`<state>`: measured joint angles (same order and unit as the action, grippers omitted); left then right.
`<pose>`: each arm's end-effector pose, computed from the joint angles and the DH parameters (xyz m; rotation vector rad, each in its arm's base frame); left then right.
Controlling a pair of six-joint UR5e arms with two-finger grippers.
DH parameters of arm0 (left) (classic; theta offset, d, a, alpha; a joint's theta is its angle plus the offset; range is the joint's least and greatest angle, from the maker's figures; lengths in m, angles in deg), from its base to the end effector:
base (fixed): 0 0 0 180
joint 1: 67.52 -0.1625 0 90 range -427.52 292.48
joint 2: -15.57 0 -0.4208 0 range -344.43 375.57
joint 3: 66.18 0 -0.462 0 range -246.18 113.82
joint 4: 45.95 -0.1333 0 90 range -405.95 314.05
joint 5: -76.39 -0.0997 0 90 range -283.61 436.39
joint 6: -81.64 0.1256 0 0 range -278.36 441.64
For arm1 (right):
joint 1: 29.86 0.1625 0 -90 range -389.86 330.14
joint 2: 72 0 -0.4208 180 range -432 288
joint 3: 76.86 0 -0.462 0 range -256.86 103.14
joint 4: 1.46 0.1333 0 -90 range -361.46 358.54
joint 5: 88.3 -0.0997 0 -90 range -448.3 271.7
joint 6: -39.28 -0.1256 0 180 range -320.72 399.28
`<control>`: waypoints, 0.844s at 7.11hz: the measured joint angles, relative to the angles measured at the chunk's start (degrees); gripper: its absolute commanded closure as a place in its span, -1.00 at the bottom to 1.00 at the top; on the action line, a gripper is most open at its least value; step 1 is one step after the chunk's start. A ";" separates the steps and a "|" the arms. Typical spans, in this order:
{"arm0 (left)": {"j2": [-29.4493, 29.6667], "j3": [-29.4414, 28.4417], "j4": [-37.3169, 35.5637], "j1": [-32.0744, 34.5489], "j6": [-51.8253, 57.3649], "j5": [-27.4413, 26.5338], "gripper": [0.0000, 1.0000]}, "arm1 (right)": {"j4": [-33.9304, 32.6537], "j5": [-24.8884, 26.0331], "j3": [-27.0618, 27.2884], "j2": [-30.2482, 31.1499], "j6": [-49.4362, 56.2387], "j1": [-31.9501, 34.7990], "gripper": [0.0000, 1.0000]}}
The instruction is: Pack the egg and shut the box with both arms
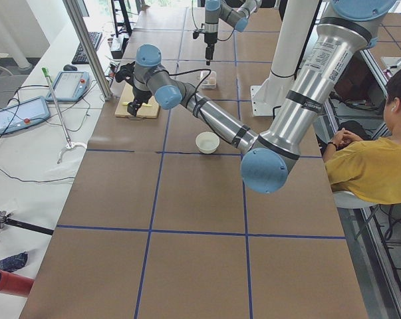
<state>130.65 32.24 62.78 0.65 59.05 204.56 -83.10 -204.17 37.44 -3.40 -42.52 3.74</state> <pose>0.2096 -0.6731 0.2703 0.5776 0.9039 0.2914 -0.4782 -0.4119 0.2092 -0.0591 -1.0144 0.1917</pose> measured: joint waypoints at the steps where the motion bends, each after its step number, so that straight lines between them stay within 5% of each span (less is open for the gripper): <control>1: -0.01 0.02 0.00 0.19 0.05 0.08 -0.66 | -0.89 -0.80 0.35 -0.49 -0.22 1.26 -1.00; 2: -0.09 0.01 0.00 0.62 0.12 0.34 -0.94 | -1.22 -1.45 0.37 -0.44 -0.16 2.96 -1.00; 6: -3.84 -0.53 0.04 2.96 4.62 -1.41 -0.99 | -1.31 -7.80 -4.69 6.91 20.70 18.80 -1.00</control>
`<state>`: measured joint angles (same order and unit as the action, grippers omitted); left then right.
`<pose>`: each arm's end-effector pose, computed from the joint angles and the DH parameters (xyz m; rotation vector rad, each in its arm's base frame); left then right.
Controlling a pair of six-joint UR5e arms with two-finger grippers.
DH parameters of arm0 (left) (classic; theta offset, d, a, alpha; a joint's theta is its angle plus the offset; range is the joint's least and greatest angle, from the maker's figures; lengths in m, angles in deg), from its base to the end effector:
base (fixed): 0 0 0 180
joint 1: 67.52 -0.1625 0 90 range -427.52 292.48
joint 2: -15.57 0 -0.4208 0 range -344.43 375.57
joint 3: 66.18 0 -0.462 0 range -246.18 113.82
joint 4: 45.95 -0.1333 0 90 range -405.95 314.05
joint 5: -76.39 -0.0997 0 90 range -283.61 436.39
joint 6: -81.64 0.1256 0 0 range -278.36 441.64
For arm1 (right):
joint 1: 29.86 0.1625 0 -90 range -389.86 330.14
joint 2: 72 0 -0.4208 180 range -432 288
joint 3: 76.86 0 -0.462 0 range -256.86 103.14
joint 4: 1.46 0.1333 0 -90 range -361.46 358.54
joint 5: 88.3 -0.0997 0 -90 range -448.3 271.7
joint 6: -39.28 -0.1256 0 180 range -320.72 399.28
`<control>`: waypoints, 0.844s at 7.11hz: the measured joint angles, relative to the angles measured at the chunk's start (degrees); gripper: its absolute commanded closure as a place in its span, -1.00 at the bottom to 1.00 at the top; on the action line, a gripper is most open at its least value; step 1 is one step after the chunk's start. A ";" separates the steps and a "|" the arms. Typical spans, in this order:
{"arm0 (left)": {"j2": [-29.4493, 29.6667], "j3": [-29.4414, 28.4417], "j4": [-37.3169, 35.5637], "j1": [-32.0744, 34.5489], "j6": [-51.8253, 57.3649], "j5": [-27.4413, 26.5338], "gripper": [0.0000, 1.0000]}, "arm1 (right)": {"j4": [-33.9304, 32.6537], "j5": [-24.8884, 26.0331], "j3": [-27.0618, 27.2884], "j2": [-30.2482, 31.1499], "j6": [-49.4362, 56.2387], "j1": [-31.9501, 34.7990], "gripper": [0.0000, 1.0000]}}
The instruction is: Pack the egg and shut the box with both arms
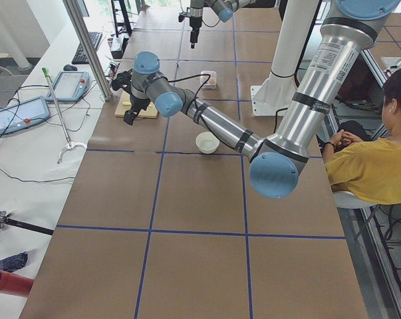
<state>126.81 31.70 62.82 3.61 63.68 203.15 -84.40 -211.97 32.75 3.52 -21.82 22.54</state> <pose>0.1706 -0.6789 0.3234 0.5746 0.8274 0.2824 -0.3350 -0.5393 0.3241 0.0278 -0.8943 0.1715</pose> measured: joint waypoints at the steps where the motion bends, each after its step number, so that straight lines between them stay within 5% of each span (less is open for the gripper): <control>1: -1.36 -0.87 -0.05 1.63 4.38 -2.64 -0.99 | -0.02 -3.08 -4.20 1.18 9.11 6.97 -1.00; 4: -3.46 -5.70 -2.33 11.65 19.86 -4.25 -1.00 | -1.05 -7.97 -19.53 1.81 39.19 26.54 -1.00; 6: -5.78 -6.06 -7.28 16.21 22.63 -0.74 -1.00 | -7.23 -8.30 -22.80 1.47 52.63 33.74 -1.00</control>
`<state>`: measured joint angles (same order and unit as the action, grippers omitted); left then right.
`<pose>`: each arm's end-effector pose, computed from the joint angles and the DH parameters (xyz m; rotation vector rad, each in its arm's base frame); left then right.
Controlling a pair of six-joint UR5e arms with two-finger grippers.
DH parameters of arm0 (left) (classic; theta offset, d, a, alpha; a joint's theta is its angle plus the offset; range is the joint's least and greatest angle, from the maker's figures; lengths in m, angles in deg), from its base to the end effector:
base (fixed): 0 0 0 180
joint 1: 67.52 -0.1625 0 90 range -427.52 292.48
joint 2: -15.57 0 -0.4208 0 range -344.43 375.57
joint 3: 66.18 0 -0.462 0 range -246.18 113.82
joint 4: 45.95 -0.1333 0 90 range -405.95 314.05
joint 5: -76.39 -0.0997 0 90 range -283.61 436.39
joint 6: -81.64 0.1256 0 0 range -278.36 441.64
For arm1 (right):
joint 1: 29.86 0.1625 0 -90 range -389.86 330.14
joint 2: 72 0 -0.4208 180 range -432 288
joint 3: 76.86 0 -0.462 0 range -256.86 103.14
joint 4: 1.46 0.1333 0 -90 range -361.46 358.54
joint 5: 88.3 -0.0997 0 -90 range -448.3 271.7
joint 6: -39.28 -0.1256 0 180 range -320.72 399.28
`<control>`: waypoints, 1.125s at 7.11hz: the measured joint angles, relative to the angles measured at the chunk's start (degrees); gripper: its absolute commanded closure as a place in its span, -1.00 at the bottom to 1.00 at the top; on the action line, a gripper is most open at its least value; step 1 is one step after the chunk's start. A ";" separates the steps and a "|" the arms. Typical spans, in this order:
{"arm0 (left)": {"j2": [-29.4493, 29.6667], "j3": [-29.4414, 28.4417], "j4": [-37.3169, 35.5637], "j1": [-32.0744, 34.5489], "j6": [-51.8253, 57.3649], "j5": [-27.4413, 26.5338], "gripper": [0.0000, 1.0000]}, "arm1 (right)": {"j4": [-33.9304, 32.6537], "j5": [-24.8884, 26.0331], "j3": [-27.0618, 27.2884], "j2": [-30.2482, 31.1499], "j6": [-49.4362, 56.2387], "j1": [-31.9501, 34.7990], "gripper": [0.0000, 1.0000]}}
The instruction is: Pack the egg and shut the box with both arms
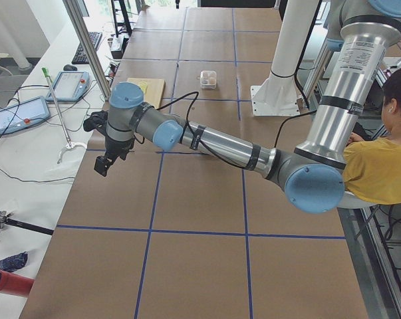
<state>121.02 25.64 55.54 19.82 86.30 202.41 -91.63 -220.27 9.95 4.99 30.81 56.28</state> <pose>-0.0274 -0.6916 0.4720 0.4970 0.6081 0.2789 0.0045 -0.6657 0.5691 0.0814 -0.7437 0.0150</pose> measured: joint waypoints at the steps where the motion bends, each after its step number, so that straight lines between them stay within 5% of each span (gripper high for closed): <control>1: -1.77 -0.02 -1.36 0.80 0.24 1.10 -1.00 | -2.88 -0.03 -0.18 -0.51 3.13 1.42 -1.00; 4: -4.52 -1.25 -9.92 0.94 -0.11 2.46 -1.00 | -4.96 0.14 -0.82 -1.20 4.81 1.00 -1.00; 8: -5.28 0.05 -11.89 0.85 -0.03 5.48 -1.00 | -4.44 -0.86 -3.15 -1.33 4.50 -0.06 -1.00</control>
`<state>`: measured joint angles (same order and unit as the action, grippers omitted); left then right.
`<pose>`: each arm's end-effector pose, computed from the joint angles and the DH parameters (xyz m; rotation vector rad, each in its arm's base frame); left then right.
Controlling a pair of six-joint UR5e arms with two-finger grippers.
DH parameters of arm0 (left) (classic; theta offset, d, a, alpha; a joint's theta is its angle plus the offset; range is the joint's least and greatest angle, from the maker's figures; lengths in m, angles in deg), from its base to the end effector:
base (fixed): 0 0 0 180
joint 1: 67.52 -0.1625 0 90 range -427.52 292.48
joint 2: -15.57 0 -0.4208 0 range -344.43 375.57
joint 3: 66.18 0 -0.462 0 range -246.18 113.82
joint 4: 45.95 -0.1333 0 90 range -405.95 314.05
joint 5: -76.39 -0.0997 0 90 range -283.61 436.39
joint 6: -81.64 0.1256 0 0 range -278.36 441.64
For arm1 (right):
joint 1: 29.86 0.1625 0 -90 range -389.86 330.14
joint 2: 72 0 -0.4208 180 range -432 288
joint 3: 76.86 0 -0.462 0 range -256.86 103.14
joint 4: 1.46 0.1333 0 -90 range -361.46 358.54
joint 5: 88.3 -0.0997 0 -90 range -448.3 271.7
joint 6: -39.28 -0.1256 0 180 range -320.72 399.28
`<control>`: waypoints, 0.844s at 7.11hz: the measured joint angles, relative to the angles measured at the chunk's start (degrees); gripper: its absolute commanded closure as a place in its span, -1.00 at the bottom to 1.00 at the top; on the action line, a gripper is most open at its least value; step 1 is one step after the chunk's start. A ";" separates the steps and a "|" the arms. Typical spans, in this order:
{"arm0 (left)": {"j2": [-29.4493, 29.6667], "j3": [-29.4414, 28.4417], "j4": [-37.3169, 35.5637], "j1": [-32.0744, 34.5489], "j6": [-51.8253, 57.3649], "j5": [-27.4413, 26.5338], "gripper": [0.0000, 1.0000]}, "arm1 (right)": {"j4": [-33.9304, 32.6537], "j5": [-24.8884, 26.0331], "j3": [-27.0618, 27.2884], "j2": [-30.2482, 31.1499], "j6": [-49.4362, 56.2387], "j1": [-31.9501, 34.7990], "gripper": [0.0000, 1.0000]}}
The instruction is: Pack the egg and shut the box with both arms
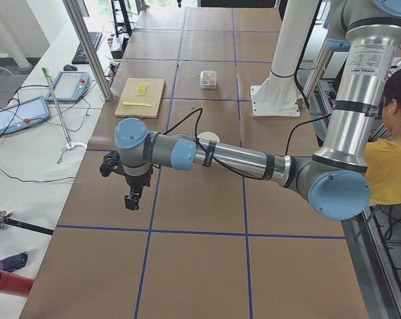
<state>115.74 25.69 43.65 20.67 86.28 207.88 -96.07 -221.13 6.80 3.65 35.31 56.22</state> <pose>-0.0298 -0.6440 0.5524 0.2122 0.7174 0.1808 0.0022 -0.6685 0.5918 0.0050 -0.7494 -0.0213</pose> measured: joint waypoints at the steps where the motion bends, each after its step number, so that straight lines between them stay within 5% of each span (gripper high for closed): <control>1: 0.10 0.43 -0.03 0.00 0.02 0.13 -1.00 | 0.03 -0.48 0.32 0.07 -0.17 -0.02 -1.00; 6: -0.20 4.35 -0.07 0.35 -0.09 0.16 -1.00 | 0.04 -2.24 2.59 1.68 0.20 0.77 -1.00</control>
<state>115.54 30.04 43.59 21.02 86.19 208.05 -96.03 -223.37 9.39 5.34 35.51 56.99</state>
